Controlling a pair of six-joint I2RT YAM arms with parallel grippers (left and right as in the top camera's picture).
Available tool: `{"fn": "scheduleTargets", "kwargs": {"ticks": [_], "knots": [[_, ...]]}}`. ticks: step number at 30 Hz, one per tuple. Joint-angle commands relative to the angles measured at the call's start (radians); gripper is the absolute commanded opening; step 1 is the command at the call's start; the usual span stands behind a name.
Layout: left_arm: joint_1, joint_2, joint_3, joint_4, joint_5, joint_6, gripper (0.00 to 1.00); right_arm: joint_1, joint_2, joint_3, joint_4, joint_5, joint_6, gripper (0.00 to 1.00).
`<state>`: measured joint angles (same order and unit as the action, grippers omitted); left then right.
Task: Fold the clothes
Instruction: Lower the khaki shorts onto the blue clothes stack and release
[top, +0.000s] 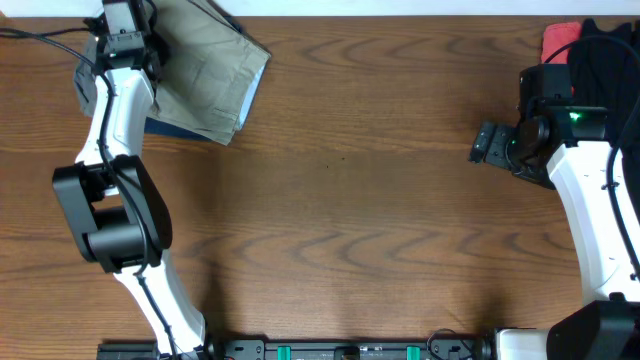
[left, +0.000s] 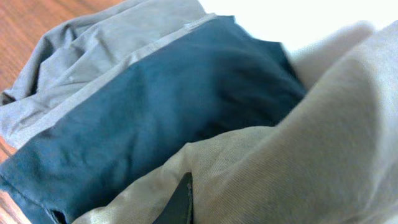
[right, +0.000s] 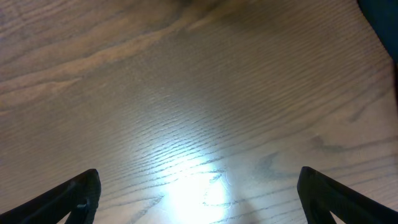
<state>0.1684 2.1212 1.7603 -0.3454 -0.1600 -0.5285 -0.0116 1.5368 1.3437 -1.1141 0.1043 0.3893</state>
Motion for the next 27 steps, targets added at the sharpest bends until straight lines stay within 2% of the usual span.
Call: {"fn": "scheduleTargets", "kwargs": {"ticks": [1,5,9,12,13,16,17,21,27], "knots": [[0.032,0.021,0.026,0.011,-0.126,-0.045,0.06,-0.002,-0.007,0.002,-0.001,0.003,-0.009,0.99],[0.060,0.041,0.026,0.012,-0.214,-0.053,0.06,-0.002,-0.007,0.002,-0.001,0.003,-0.009,0.99],[0.091,0.051,0.023,0.012,-0.219,-0.053,0.07,-0.002,-0.007,0.002,-0.001,0.003,-0.009,0.99],[0.106,0.052,0.013,0.011,-0.219,-0.053,0.14,-0.002,-0.007,0.002,-0.001,0.003,-0.009,0.99],[0.108,0.052,0.010,0.010,-0.219,-0.053,0.26,-0.002,-0.007,0.002,-0.001,0.003,-0.009,0.99],[0.110,0.052,0.005,0.006,-0.219,-0.050,0.71,-0.002,-0.007,0.002,-0.001,0.003,-0.009,0.99],[0.110,0.052,0.005,0.003,-0.218,-0.041,0.75,-0.002,-0.007,0.002,-0.001,0.003,-0.009,0.99],[0.103,0.044,0.005,-0.031,-0.215,0.032,0.75,-0.002,-0.007,0.002,-0.001,0.003,-0.009,0.99],[0.075,-0.008,0.005,-0.076,-0.215,0.038,0.75,-0.002,-0.007,0.002,-0.001,0.003,-0.009,0.99]]}}
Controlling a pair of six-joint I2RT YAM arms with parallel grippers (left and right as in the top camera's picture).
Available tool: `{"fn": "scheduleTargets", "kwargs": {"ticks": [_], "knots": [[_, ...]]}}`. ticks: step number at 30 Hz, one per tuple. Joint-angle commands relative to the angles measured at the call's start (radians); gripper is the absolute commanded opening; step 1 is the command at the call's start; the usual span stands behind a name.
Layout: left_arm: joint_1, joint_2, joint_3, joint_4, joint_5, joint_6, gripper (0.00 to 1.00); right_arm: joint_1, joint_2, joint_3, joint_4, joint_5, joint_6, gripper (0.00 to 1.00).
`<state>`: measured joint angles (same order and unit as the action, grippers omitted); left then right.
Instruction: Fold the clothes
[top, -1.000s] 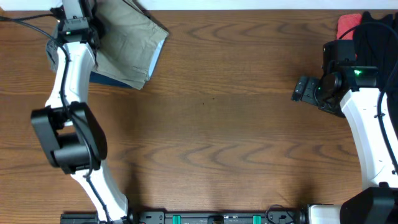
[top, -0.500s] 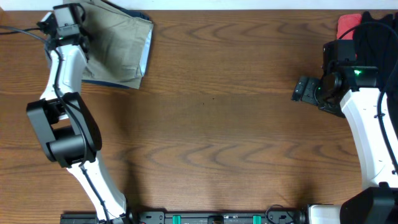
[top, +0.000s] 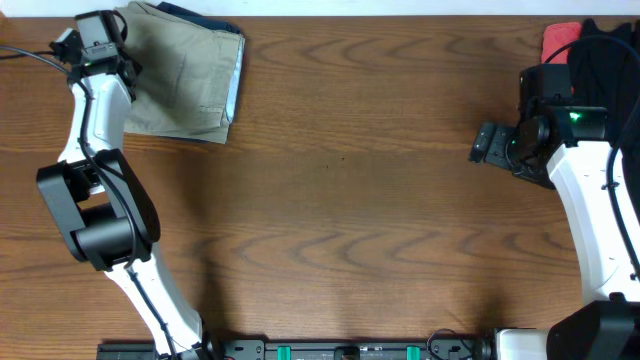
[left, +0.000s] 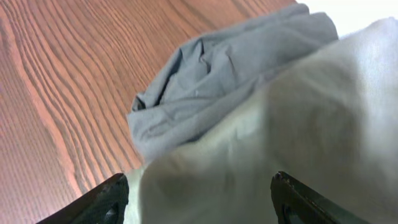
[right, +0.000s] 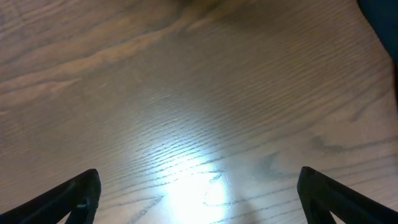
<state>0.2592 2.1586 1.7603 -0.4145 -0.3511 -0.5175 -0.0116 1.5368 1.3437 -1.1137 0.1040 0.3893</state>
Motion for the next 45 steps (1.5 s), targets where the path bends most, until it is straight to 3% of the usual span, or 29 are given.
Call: {"fn": "scheduleTargets", "kwargs": {"ticks": [1,3,7,9,11,19,22,24,28,31,36,39,45], "knots": [[-0.022,-0.053,0.005,-0.006,-0.024,0.027,0.75,-0.002,-0.007,0.002,-0.001,0.003,-0.009,0.99],[-0.031,-0.063,0.005,0.005,-0.024,0.027,0.66,-0.002,-0.007,0.002,-0.001,0.003,-0.009,0.99],[-0.035,-0.059,0.005,0.008,-0.024,0.027,0.28,-0.002,-0.007,0.002,-0.001,0.003,-0.009,0.99],[-0.035,-0.050,0.004,0.009,-0.024,0.027,0.14,-0.002,-0.007,0.002,-0.001,0.003,-0.009,0.99],[-0.032,-0.035,0.004,0.018,-0.024,0.047,0.09,-0.002,-0.007,0.002,-0.001,0.003,-0.009,0.99],[0.021,0.097,0.004,0.092,-0.024,0.151,0.09,-0.002,-0.007,0.002,-0.001,0.003,-0.009,0.99],[0.048,0.150,0.004,0.090,0.000,0.174,0.17,-0.002,-0.007,0.002,-0.001,0.003,-0.009,0.99],[0.068,0.175,0.004,0.068,0.025,0.192,0.36,-0.002,-0.007,0.002,-0.001,0.003,-0.009,0.99],[0.082,0.148,0.005,0.033,0.025,0.192,0.48,-0.002,-0.007,0.002,-0.001,0.003,-0.009,0.99],[0.077,0.082,0.005,0.013,0.025,0.191,0.56,-0.002,-0.007,0.002,-0.002,0.003,-0.009,0.99],[0.044,-0.093,0.005,-0.050,0.026,0.166,0.86,-0.002,-0.007,0.002,-0.001,0.003,-0.009,0.99],[0.016,-0.208,0.005,-0.103,0.029,0.123,0.98,-0.002,-0.007,0.002,-0.001,0.003,-0.009,0.99],[-0.056,-0.408,0.005,-0.278,0.089,0.093,0.98,-0.002,-0.007,0.002,-0.001,0.003,-0.009,0.99]]}}
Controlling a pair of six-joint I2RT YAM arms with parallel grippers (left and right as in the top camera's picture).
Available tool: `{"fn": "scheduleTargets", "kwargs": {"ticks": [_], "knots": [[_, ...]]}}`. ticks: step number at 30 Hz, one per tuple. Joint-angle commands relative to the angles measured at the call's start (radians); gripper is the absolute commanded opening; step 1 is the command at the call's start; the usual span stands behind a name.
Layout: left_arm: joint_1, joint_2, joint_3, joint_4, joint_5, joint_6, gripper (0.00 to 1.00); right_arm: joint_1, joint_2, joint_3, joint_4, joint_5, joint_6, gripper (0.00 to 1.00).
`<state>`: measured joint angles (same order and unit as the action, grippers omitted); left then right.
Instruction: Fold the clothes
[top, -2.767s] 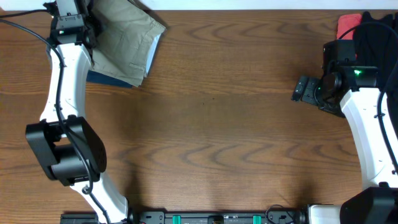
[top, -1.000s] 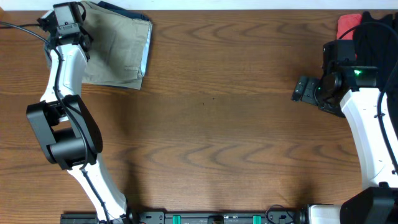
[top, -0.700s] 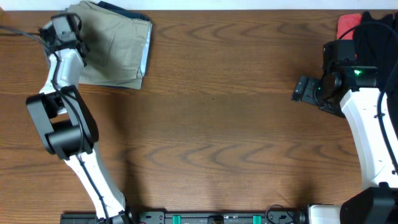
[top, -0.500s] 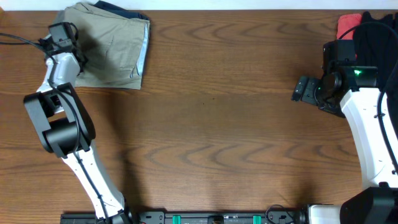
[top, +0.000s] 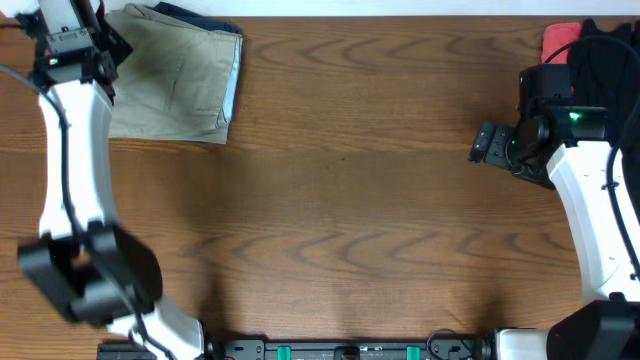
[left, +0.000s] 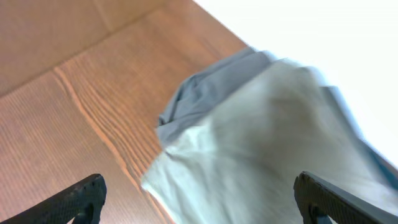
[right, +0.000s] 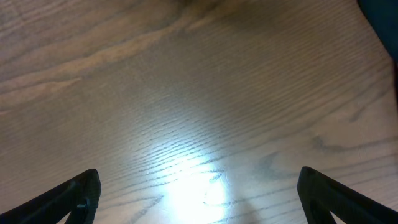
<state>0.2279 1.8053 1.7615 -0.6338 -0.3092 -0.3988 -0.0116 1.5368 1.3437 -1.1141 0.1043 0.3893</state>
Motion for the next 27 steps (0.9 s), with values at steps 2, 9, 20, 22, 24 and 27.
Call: {"fn": "scheduleTargets", "kwargs": {"ticks": [2,9,20,22,24,27], "knots": [[-0.043,-0.104,0.003,-0.133,0.105,-0.025,0.98,-0.002,-0.007,0.002,-0.001,0.003,-0.009,0.99],[-0.085,-0.249,0.003,-0.416,0.382,-0.026,0.98,-0.002,-0.007,0.002,-0.001,0.003,-0.009,0.99],[-0.307,-0.673,-0.301,-0.537,0.407,0.011,0.98,-0.002,-0.007,0.002,-0.001,0.003,-0.009,0.99],[-0.350,-0.772,-0.388,-0.531,0.406,0.006,0.98,-0.002,-0.007,0.002,-0.001,0.003,-0.009,0.99],[-0.389,-0.876,-0.479,-0.541,0.407,-0.019,0.98,-0.002,-0.007,0.002,-0.001,0.003,-0.009,0.99],[-0.419,-1.001,-0.569,-0.609,0.407,-0.030,0.98,-0.002,-0.007,0.002,-0.001,0.003,-0.009,0.99]]}}
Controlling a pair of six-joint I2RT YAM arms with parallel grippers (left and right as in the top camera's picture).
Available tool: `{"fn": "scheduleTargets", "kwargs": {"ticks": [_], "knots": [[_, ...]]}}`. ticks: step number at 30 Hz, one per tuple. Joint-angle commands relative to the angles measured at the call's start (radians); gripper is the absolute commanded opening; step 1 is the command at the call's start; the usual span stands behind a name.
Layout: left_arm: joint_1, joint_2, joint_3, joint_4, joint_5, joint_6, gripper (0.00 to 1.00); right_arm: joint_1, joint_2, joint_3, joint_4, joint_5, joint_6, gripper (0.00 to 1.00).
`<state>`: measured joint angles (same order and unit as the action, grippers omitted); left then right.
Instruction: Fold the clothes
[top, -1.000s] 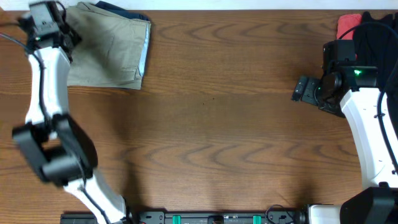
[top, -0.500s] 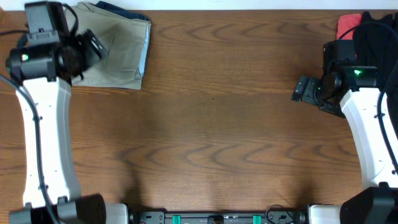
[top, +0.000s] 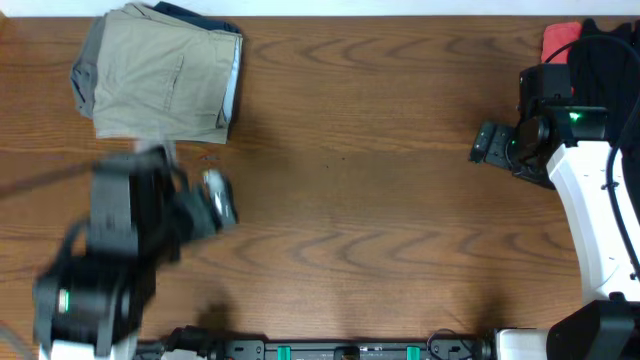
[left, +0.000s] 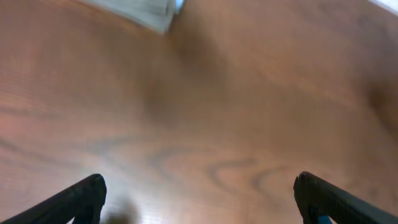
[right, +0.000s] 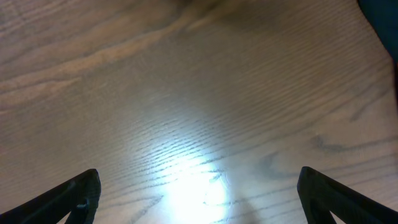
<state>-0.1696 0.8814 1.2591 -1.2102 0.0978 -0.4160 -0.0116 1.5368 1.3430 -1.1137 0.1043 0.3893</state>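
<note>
A folded stack lies at the table's far left corner: a khaki garment (top: 160, 70) on top, grey cloth (top: 82, 88) showing at its left, dark blue (top: 192, 12) behind. Its corner (left: 152, 14) shows at the top of the left wrist view. My left gripper (top: 220, 200), motion-blurred, is below the stack over bare wood, open and holding nothing (left: 199, 202). My right gripper (top: 485, 143) hangs open over bare wood (right: 199, 196) near the right side. Unfolded red (top: 560, 38) and black clothes (top: 610, 60) lie at the far right.
The wooden table (top: 360, 200) spreads between the two arms. A dark blue cloth edge (right: 380, 25) enters the right wrist view at the upper right. The right arm's white link (top: 590, 220) runs along the right edge.
My left arm has left the far left corner beside the stack and now sits lower, its open gripper over bare wood below the stack. The stack and the right arm have not moved.
At first my left gripper was on the khaki garment, which lay skewed over the dark blue and grey clothes. Then the khaki lay square on the stack with the gripper open at its left edge. The gripper later stood off at the corner, and is now away from the stack.
</note>
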Motion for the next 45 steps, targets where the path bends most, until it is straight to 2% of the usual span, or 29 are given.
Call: {"fn": "scheduleTargets", "kwargs": {"ticks": [1,9,21,24,27,34,36,41,45], "knots": [[-0.024,-0.107,-0.082,-0.063,0.000,-0.012,0.98,-0.002,-0.007,0.002,-0.001,0.003,-0.009,0.99],[-0.024,-0.238,-0.093,-0.336,0.000,-0.012,0.98,-0.002,-0.007,0.002,-0.001,0.003,-0.009,0.99],[-0.026,-0.260,-0.093,-0.378,-0.004,-0.012,0.98,-0.002,-0.007,0.002,-0.001,0.003,-0.009,0.99],[-0.026,-0.290,-0.106,-0.264,-0.002,-0.012,0.98,-0.002,-0.007,0.002,-0.001,0.003,-0.009,0.99],[-0.026,-0.357,-0.172,-0.058,0.021,-0.011,0.98,-0.002,-0.007,0.002,-0.001,0.003,-0.009,0.99],[0.001,-0.590,-0.521,0.386,0.023,0.056,0.98,-0.002,-0.007,0.002,-0.001,0.003,-0.009,0.99],[0.030,-0.667,-0.621,0.441,0.023,0.029,0.98,-0.002,-0.007,0.002,-0.001,0.003,-0.009,0.99],[0.075,-0.796,-0.786,0.456,0.014,0.008,0.98,-0.002,-0.007,0.002,-0.001,0.003,-0.009,0.99],[0.075,-0.856,-0.876,0.564,-0.067,0.012,0.98,-0.002,-0.007,0.002,-0.001,0.003,-0.009,0.99]]}}
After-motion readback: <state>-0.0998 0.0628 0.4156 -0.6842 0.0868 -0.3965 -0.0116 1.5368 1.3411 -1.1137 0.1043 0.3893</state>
